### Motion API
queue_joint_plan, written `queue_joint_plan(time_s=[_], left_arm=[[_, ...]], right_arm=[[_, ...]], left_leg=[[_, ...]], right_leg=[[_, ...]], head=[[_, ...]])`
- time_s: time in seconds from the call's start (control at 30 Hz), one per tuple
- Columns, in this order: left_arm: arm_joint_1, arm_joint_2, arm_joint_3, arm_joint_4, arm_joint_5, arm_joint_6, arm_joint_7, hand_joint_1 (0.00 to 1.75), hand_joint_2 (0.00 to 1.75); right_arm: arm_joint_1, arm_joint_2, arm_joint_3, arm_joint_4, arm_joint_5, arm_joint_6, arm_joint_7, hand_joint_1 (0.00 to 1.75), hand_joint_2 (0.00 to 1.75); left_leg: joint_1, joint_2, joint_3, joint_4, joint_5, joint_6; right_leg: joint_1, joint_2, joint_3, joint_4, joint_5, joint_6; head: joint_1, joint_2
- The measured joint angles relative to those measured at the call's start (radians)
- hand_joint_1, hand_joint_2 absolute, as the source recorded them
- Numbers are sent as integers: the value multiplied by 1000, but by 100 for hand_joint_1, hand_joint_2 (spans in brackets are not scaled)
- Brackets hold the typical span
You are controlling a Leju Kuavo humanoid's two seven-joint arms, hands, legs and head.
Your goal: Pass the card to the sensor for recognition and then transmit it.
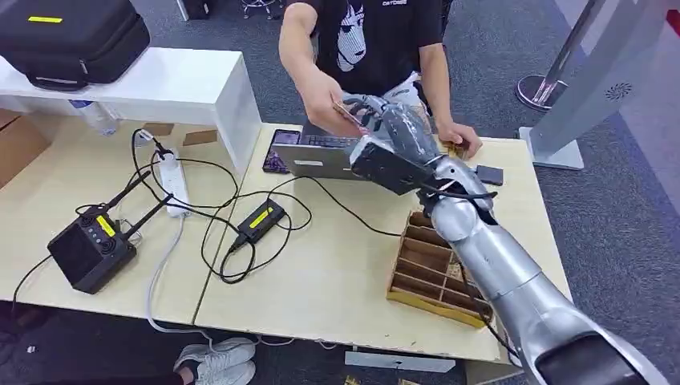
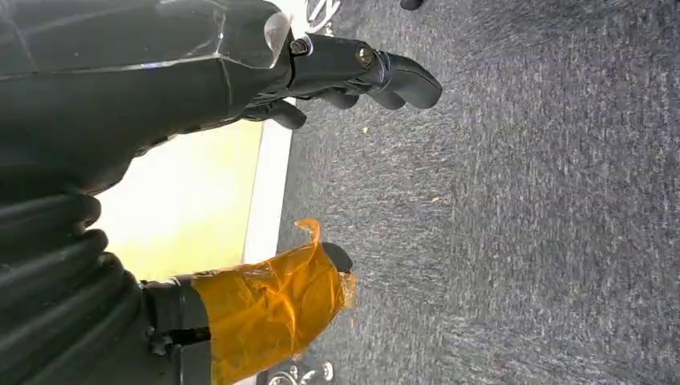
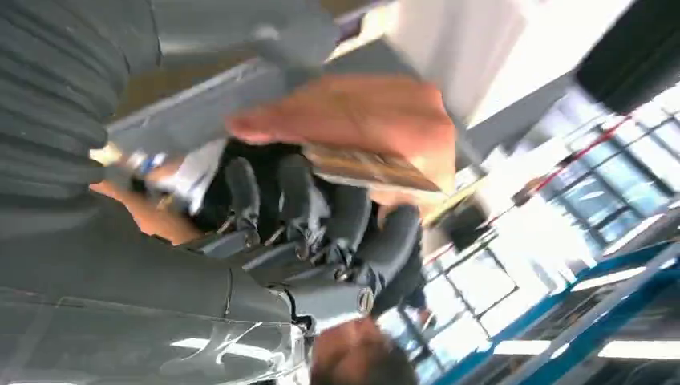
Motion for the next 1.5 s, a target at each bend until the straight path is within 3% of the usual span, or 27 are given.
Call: queue_joint_plan(time_s=[0.17, 0.27, 0.4, 0.5, 0.6, 0.73, 0.83, 0.9, 0.93, 1.03, 1.2, 1.4, 1.5], left_arm=[[0, 0, 0, 0, 1, 1, -10, 0, 175], [0, 2, 0, 0, -2, 1, -15, 0, 175], [0, 3, 0, 0, -3, 1, -23, 0, 175], [1, 3, 0, 0, -3, 2, -24, 0, 175], [1, 3, 0, 0, -3, 3, -24, 0, 175], [1, 3, 0, 0, -4, 5, -22, 0, 175], [1, 3, 0, 0, -4, 11, -13, 0, 175], [1, 3, 0, 0, -4, 13, -10, 0, 175], [1, 3, 0, 0, -4, 15, -8, 0, 175], [0, 3, 0, 0, -9, 23, -4, 0, 175], [1, 3, 0, 0, -26, 29, 7, 0, 175], [-3, 4, -2, 0, -42, 40, 18, 0, 175], [-7, 3, -5, 0, -43, 43, 18, 0, 175]], right_arm=[[56, -23, -90, -29, -424, 298, -110, 0, 175], [76, -42, -150, -43, -596, 422, -125, 0, 175], [98, -74, -217, -46, -732, 508, -124, 0, 175], [115, -92, -265, -41, -835, 529, -105, 0, 175], [132, -97, -343, -30, -1004, 495, -28, 0, 175], [143, -101, -487, -3, -1191, 388, 46, 0, 175], [148, -116, -602, 23, -1190, 168, 29, 0, 175], [156, -130, -675, 43, -1195, 77, 12, 0, 175], [163, -141, -716, 55, -1194, 42, 0, 0, 0], [199, -181, -839, 102, -1240, 6, -26, 0, 0], [323, -263, -1078, 231, -1323, 30, 9, 0, 0], [532, -334, -1266, 383, -1314, 66, 24, 0, 0], [645, -340, -1317, 437, -1274, 74, -19, 0, 0]], left_leg=[[0, 0, 0, 0, 0, 0], [0, 0, 0, 0, 0, 0], [0, 0, 0, 0, 0, 0], [0, 0, 0, 0, 0, 0], [0, 0, 0, 0, 0, 0], [0, 0, 0, 0, 0, 0], [-1, -1, 0, 1, 0, 0], [-1, -2, -1, 1, -1, 1], [-1, -2, -1, 1, -1, 1], [-1, -1, 0, 1, -2, 3], [-1, -11, 0, 2, -3, 4], [-2, -13, 0, 1, -7, 7], [-2, -14, 1, 1, -9, 7]], right_leg=[[0, 0, 0, 0, 0, 0], [0, 0, 0, -1, 0, 0], [0, 0, 0, -1, 0, 0], [0, 0, 0, -1, 0, 0], [0, 0, 0, -1, 0, 0], [0, 0, 0, -1, 0, 0], [-1, -1, 0, -1, 0, 0], [-1, -2, 1, -2, 0, 0], [-1, -2, 1, -2, 0, 0], [-2, -1, 0, -3, 0, 1], [-2, -9, 4, -5, -3, 5], [-2, -12, 7, -5, -7, 6], [-1, -13, 8, -5, -10, 6]], head=[[0, 0], [0, 0], [0, 0], [0, 0], [0, 0], [0, 0], [0, 0], [0, 0], [0, 0], [0, 0], [0, 0], [-1, 0], [0, 0]])
